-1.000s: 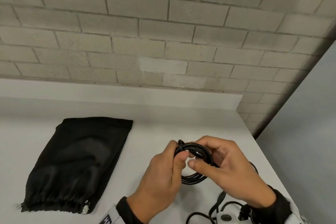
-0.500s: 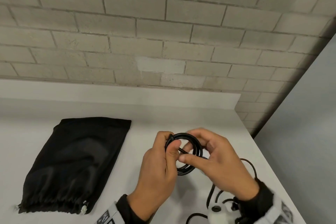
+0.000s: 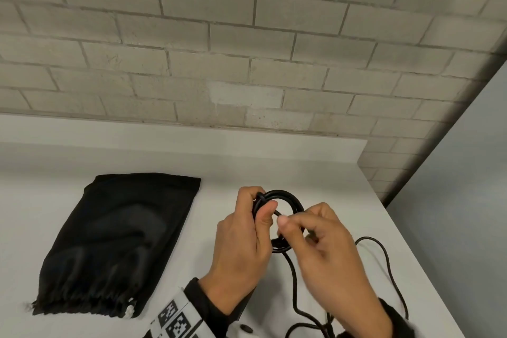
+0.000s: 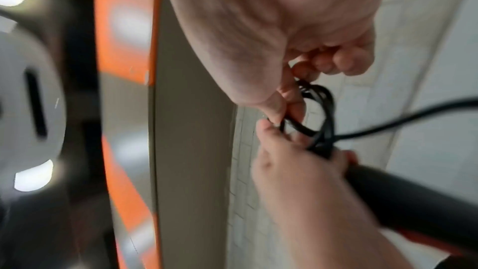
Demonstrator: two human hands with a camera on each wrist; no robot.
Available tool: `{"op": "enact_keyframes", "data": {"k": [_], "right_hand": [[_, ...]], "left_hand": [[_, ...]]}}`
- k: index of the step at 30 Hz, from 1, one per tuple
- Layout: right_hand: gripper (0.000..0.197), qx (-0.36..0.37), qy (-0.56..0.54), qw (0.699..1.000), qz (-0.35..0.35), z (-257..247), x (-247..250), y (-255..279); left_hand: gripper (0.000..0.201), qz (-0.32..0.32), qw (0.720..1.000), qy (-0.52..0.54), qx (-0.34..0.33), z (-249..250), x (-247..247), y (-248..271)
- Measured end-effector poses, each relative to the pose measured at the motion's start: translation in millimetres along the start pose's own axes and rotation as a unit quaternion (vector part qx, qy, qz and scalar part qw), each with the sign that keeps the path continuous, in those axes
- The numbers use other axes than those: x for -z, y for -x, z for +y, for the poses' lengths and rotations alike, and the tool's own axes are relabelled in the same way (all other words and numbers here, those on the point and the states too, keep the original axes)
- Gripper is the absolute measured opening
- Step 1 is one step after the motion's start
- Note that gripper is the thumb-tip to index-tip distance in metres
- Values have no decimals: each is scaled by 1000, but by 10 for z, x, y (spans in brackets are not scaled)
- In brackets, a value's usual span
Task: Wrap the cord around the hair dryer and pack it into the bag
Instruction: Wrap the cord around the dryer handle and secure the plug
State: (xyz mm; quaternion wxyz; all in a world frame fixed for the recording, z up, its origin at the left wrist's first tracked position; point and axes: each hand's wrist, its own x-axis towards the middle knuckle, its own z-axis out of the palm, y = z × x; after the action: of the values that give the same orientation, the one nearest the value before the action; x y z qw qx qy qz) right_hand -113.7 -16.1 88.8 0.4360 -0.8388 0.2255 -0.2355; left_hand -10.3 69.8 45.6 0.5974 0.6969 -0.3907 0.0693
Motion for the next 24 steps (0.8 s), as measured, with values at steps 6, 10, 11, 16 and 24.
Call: {"op": "enact_keyframes", "data": {"k": [6, 10, 11, 16, 24], "right_hand": [[48, -127, -234, 962, -55, -141, 156, -35], [34, 23, -118, 993, -20, 38, 34, 133], [33, 39, -116, 992, -15, 79, 1, 162], [13, 49, -184, 981, -35, 83, -98, 172], [35, 15, -249, 962, -109, 3, 100, 191]], "left_hand": [[36, -8, 999, -29, -22, 17, -8, 10], [21, 34, 999, 0, 0, -51, 42, -84], [21, 33, 999, 8, 1, -55, 47, -94], [17, 32, 999, 14, -12, -16, 48, -116], [10, 52, 998, -27, -19, -37, 45, -192]]}}
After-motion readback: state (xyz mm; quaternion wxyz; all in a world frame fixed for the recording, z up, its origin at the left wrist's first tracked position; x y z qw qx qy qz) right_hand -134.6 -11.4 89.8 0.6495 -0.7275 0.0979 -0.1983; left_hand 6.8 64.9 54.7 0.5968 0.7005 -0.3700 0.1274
